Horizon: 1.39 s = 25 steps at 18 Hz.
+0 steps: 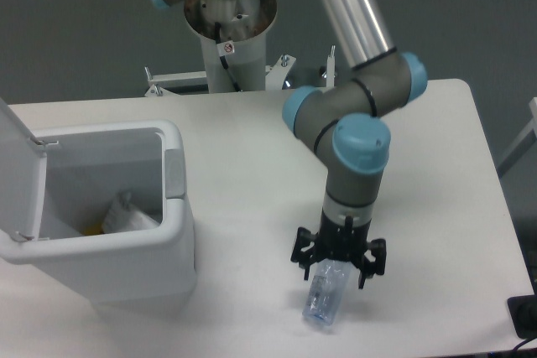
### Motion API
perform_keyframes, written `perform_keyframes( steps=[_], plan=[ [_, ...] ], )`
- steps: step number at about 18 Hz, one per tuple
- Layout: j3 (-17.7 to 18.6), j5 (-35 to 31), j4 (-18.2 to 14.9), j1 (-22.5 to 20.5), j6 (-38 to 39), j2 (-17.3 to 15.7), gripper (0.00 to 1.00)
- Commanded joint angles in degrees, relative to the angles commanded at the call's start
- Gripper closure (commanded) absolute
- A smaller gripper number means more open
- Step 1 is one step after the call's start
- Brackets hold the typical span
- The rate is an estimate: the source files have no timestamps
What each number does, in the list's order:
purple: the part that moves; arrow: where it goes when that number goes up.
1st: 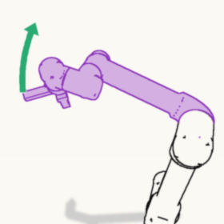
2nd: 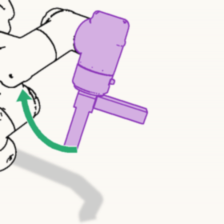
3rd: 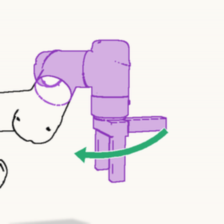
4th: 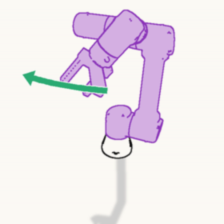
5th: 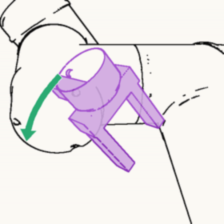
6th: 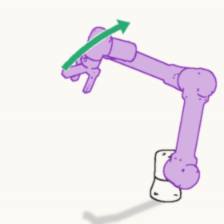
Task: Place the trash in the trash can
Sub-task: 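Move the open gripper over the clear water bottle, then lower onto the water bottle and close the gripper around it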
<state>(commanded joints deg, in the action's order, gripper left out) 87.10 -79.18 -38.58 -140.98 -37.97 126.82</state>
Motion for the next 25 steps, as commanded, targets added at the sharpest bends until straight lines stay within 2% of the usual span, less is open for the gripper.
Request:
perform_keyframes(
  steps=[9,16,17,19,21,25],
  plan=[
    [-0.9,-0.6,0.0,0.8,0.0,2.8,0.00],
    [-0.9,-2.6,-0.1,0.9,0.1,3.6,0.00],
    [-0.9,-2.7,-0.1,0.9,0.1,3.6,0.03],
    [-0.9,-3.1,-0.1,0.9,0.2,3.5,0.18],
    [-0.9,-4.0,-0.1,0.9,0.1,3.4,0.22],
    [-0.9,-4.1,-0.1,0.9,0.1,3.4,0.26]
  ],
)
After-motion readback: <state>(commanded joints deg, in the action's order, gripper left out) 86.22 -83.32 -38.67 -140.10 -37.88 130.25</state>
